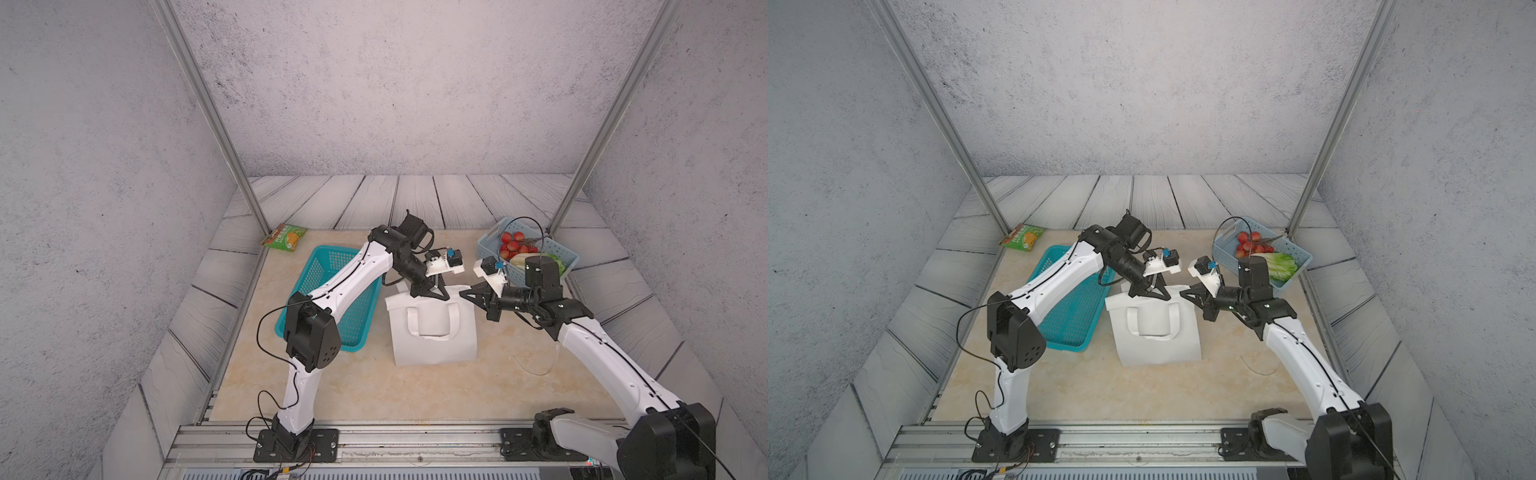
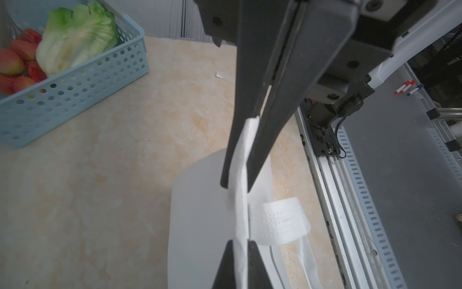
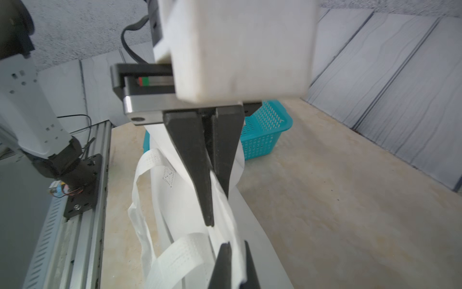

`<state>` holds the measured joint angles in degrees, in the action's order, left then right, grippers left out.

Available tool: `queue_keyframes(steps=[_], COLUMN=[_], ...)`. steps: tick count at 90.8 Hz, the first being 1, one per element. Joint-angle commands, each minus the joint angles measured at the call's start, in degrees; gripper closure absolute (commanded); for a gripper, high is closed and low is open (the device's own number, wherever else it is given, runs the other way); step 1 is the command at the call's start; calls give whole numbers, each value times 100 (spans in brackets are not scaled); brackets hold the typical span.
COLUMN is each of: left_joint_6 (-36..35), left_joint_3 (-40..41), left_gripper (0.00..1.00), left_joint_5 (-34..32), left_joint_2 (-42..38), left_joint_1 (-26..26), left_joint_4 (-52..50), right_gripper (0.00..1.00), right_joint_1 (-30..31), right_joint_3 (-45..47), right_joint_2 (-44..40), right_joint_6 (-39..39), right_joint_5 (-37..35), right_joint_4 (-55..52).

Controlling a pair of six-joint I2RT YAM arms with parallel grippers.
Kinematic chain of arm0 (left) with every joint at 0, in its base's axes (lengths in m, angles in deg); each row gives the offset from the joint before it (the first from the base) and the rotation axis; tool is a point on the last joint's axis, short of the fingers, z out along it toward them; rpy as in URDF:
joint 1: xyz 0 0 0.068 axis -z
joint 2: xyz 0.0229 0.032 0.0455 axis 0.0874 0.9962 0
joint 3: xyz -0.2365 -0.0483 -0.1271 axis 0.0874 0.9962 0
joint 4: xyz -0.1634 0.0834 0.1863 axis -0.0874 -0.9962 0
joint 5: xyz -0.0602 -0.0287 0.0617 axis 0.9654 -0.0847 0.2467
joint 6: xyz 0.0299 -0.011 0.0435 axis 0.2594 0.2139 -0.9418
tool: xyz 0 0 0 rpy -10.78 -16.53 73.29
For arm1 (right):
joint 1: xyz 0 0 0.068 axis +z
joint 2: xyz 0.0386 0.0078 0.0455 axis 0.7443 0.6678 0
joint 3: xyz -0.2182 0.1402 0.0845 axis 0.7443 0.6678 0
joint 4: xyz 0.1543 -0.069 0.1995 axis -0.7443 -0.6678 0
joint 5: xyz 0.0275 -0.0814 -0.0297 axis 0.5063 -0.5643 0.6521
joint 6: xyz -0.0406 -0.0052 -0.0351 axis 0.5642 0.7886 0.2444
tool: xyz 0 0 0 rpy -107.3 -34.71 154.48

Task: Place the ice pack in the delivery bag
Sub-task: Seal the delivery bag at the center of the board.

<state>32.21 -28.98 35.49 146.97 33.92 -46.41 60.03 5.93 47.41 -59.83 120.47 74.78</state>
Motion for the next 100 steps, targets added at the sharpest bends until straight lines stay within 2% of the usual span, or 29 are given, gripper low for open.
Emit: queue_keyframes(steps=[1,3,7,13,17,20,23,25,30,33,40,45,52,58,64,71,84,88,93,96,100], left_joint_6=[601,627,715,804,1071,1235,1448,1637,1933,2143,2962,3527,3904,4040,4421,4615,4722,4820,4840,4759,4471], left_joint_3=[-242,-241,-217,-173,89,420,900,1273,2326,2981,4407,5243,6258,7145,7938,8515,8605,8585,8550,8612,8747], left_gripper=[80,72,47,20,10,7,3,2,0,0,0,0,0,0,0,0,0,0,0,0,0], left_joint_5=[-134,-123,-175,-330,-543,-693,-926,-1215,-1911,-2213,-3225,-3940,-5076,-5572,-6222,-6469,-6433,-6382,-6123,-5879,-5475], left_joint_2=[-279,-308,-420,-768,-1190,-1599,-2016,-2331,-3210,-3690,-4913,-5645,-6658,-7330,-7780,-7965,-7667,-7603,-7518,-7431,-7220], left_joint_1=[-71,-71,-71,-97,-193,-298,-435,-518,-810,-1051,-1700,-2156,-2310,-2312,-2363,-2502,-2514,-2514,-2522,-2529,-2552], left_joint_4=[710,763,838,889,1204,1544,2018,2387,3248,3756,4628,4805,4724,4717,4849,4936,4869,4811,4744,4912,5549], right_gripper=[100,100,100,100,100,100,80,60,28,17,2,1,1,1,1,1,1,1,1,1,1], right_joint_1=[-72,-75,-84,-101,-130,-159,-166,-171,-199,-206,-214,-221,-274,-543,-987,-1218,-1313,-1348,-1318,-1376,-1360], right_joint_3=[-14,-16,-17,2,48,102,158,183,206,196,252,448,987,1502,1942,2511,2812,2951,3133,2989,2705], right_joint_2=[-54,-46,-34,-65,-107,-155,-215,-257,-393,-538,-1182,-1764,-2623,-2868,-2629,-2047,-398,200,846,1048,1232], right_joint_6=[-311,-345,-385,-479,-534,-620,-772,-909,-1125,-1190,-1530,-1984,-2991,-3296,-3639,-3178,-2851,-2835,-2404,-2260,-2264], right_joint_5=[-897,-967,-1065,-1310,-1447,-1661,-1920,-2084,-2339,-2456,-3117,-4041,-6216,-7073,-7677,-7824,-7788,-7668,-7484,-6965,-6897], right_joint_4=[305,345,376,440,493,573,669,733,778,752,735,843,1029,950,795,1557,3016,3909,5293,5321,4906])
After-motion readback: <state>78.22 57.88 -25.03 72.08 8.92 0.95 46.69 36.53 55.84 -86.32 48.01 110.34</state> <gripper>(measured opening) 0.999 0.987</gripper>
